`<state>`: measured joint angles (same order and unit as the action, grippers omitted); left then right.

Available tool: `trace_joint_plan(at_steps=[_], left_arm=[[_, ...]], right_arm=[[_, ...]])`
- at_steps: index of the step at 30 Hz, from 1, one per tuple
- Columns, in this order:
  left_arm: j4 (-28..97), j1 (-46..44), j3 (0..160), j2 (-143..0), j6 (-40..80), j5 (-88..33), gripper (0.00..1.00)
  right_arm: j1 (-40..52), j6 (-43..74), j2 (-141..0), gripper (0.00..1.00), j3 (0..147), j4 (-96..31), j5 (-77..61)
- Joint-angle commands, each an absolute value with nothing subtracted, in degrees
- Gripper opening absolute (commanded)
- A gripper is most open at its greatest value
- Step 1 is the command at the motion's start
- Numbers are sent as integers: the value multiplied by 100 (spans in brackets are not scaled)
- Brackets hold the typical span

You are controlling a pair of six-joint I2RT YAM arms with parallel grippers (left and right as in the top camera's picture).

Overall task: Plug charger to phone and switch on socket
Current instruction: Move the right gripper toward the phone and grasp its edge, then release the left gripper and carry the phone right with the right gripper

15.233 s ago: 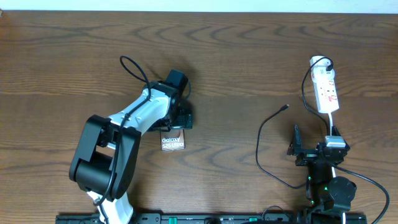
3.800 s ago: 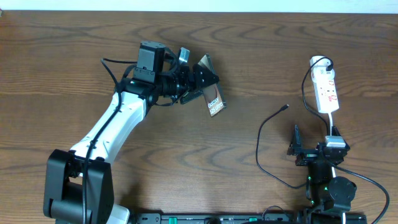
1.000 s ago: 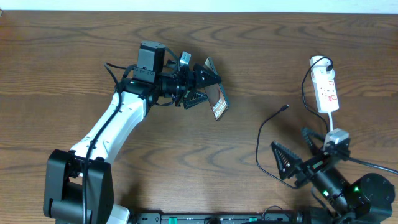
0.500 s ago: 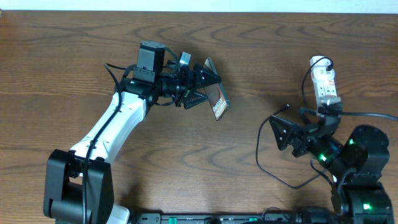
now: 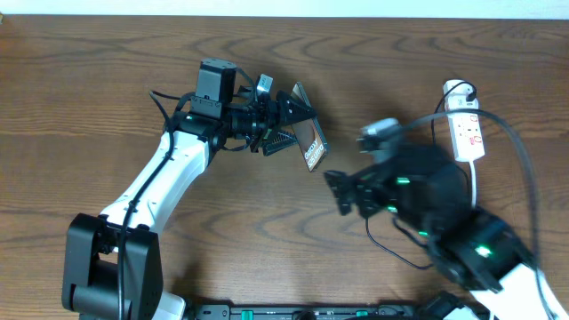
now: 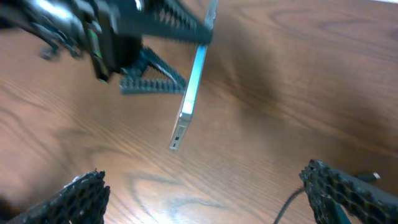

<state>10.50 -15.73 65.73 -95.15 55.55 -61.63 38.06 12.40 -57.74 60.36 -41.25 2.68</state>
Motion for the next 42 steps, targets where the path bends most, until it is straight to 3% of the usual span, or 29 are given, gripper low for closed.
trace_joint_plan(at_steps=[1, 7, 18, 35, 42], left_arm=[[1022, -1529, 6694, -9511, 5583, -6407, 59], [1022, -1529, 6694, -9511, 5583, -6410, 59], [1024, -1529, 6694, -9511, 5778, -6410, 60], [1022, -1529, 6694, -9511, 6042, -6405, 59], [1022, -1529, 6694, -9511, 6167, -6407, 59]], right_arm=[[4390, 1594, -6125, 99, 6084, -4025, 1949], [4880, 2123, -6855, 99, 6084, -3524, 2735], [4904, 2827, -7393, 96, 6084, -3105, 2749], [4908, 3472, -7406, 77, 6073, -3076, 2493], [4908, 3476, -7428, 60, 6073, -3009, 2493]])
